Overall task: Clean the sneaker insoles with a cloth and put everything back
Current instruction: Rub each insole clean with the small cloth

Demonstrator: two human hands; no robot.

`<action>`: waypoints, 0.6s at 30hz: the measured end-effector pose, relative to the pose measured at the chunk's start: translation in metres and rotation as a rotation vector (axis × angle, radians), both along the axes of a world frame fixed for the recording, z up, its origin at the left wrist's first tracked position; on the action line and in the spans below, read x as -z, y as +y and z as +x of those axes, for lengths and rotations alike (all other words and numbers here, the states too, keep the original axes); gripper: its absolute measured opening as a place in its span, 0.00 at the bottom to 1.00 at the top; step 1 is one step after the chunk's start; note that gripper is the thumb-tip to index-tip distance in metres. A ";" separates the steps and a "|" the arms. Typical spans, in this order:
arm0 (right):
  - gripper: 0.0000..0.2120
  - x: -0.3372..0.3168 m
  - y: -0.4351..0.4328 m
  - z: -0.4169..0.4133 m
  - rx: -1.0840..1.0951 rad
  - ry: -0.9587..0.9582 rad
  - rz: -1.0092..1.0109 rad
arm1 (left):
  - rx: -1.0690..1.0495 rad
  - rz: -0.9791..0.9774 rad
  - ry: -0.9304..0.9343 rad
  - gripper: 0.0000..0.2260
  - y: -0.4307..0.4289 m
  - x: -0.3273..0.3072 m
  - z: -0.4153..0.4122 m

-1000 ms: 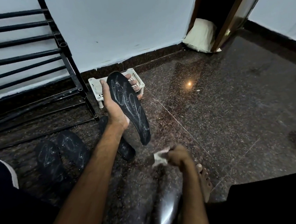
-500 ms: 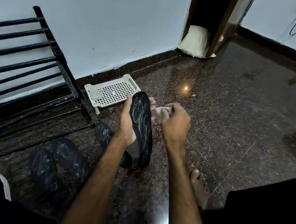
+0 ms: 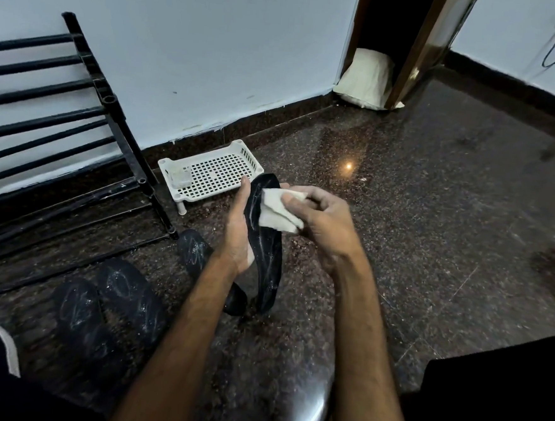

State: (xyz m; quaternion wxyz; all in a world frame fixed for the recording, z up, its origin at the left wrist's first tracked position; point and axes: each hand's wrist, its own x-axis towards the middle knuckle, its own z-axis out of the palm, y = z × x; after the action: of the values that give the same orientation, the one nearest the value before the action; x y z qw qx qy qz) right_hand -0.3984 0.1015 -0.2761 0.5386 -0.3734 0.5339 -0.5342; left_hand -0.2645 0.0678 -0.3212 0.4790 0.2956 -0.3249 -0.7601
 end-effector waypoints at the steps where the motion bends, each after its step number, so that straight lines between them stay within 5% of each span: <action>1: 0.09 0.004 -0.001 0.003 -0.049 0.025 0.054 | -0.006 0.013 -0.006 0.33 0.001 -0.001 -0.001; 4: 0.03 0.043 0.011 0.002 -0.089 0.849 0.320 | -0.082 -0.046 -0.104 0.34 -0.005 0.001 0.005; 5: 0.05 0.062 0.020 -0.007 -0.113 0.989 0.410 | -0.106 -0.067 -0.112 0.35 -0.008 0.001 0.009; 7: 0.06 0.083 0.036 -0.026 -0.208 0.862 0.510 | -0.149 -0.068 -0.092 0.36 -0.014 0.001 0.018; 11: 0.03 0.083 0.038 -0.030 -0.354 0.254 0.433 | -0.183 -0.041 0.007 0.37 -0.014 0.002 0.025; 12: 0.04 0.089 0.037 -0.024 -0.333 0.273 0.456 | -0.191 -0.032 0.028 0.37 -0.013 0.002 0.025; 15: 0.03 0.125 0.040 -0.011 -0.140 0.810 0.569 | -0.193 -0.012 0.080 0.37 -0.012 -0.001 0.024; 16: 0.02 0.137 0.043 -0.013 -0.036 0.853 0.568 | -0.179 0.008 0.086 0.37 -0.013 -0.002 0.024; 18: 0.02 0.138 0.041 -0.022 0.113 0.631 0.516 | -0.151 0.048 0.058 0.37 -0.012 -0.003 0.025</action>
State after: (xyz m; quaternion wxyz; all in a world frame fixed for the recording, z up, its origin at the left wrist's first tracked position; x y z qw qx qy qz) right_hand -0.4201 0.1421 -0.4140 0.3941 -0.3417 0.8091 -0.2708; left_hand -0.2390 0.0558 -0.3178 0.5369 0.3085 -0.2692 -0.7377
